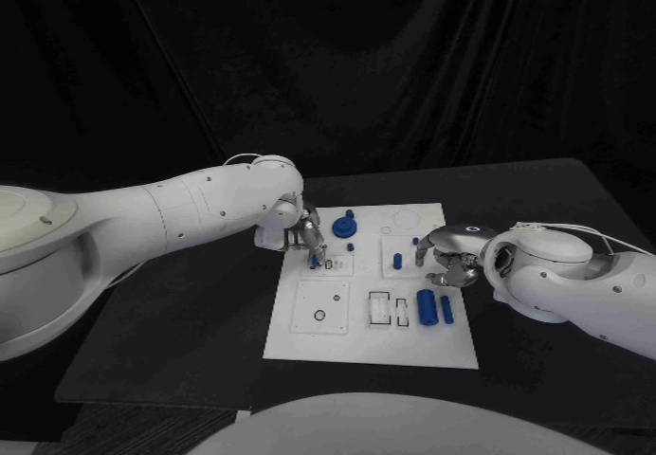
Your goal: Assemble the parts on the task board
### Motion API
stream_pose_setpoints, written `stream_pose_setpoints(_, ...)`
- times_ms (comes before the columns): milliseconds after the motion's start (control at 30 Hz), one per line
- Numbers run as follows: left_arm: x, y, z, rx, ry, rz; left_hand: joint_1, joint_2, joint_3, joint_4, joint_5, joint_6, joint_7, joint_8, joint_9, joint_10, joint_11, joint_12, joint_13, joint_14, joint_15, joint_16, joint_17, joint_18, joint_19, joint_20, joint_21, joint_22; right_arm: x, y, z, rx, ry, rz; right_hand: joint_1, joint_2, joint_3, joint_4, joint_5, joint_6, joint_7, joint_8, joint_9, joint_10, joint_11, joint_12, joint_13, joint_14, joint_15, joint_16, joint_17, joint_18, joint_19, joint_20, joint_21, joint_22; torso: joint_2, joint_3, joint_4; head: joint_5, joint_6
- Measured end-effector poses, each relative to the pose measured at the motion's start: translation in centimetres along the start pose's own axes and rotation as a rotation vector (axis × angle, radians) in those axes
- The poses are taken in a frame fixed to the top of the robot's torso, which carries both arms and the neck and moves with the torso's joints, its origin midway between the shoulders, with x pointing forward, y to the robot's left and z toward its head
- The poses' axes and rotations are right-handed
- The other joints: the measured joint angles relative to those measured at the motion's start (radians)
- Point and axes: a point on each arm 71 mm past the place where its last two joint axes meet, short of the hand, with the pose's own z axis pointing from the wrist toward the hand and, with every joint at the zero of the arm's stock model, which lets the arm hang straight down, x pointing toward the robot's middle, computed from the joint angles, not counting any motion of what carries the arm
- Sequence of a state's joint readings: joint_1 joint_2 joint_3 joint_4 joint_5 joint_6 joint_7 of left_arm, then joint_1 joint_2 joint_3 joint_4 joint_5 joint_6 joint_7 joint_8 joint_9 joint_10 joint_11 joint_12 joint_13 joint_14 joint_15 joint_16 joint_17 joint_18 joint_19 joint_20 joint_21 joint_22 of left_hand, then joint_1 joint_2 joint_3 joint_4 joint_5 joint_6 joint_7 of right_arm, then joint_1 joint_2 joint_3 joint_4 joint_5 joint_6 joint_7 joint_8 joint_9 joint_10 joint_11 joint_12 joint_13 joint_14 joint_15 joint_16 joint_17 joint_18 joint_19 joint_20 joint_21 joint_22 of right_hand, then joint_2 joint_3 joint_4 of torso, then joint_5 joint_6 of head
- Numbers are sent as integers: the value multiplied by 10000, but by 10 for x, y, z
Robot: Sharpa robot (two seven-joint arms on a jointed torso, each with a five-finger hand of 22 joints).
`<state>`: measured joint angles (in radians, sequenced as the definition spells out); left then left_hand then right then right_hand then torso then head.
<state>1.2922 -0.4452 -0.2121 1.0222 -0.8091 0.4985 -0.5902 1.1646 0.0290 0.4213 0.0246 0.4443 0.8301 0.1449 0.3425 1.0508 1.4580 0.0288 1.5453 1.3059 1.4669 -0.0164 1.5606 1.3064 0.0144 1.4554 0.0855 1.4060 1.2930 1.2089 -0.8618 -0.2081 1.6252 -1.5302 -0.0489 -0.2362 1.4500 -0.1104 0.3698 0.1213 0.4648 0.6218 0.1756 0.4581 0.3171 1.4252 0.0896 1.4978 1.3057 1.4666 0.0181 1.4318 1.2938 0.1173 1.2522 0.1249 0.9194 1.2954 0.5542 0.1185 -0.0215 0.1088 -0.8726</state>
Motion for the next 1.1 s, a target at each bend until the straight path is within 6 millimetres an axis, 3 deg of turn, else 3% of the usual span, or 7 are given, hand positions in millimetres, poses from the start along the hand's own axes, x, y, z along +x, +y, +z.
stream_pose_setpoints(500,1,-4,0,69,16,40,0,0,0,0,-3,0,0,0,0,0,0,0,0,0,0,0,0,1,0,0,0,0,1,0,0,0,18,13,0,0,0,0,0,0,0,0,-5,0,0,0,0,0,0,0,0,0,0,0,0,0,-6,-1,0,-10,0)
stream_pose_setpoints(567,2,-5,0,114,57,-7,0,0,0,0,-176,0,0,0,0,0,0,0,0,0,0,0,0,1,0,0,0,0,1,0,0,-1,21,15,0,0,0,0,0,0,0,0,-6,0,0,0,0,0,0,0,0,0,0,0,0,0,-6,-1,0,-4,0)
stream_pose_setpoints(767,2,-7,1,270,248,-311,0,1,85,-82,-269,0,0,0,0,1,2,0,0,0,0,0,0,0,0,0,0,0,2,0,0,0,23,17,0,0,0,0,0,0,0,0,-6,0,1,0,0,0,0,0,0,0,0,0,-1,0,-6,-2,-4,-4,0)
stream_pose_setpoints(1100,3,-10,3,403,525,-686,0,1,85,-82,-270,0,0,0,0,1,2,0,0,0,0,0,0,0,0,1,0,0,2,0,0,0,25,21,0,0,0,0,0,0,0,0,-8,0,1,0,0,0,0,0,0,0,0,0,-1,0,-10,-2,-7,-24,0)
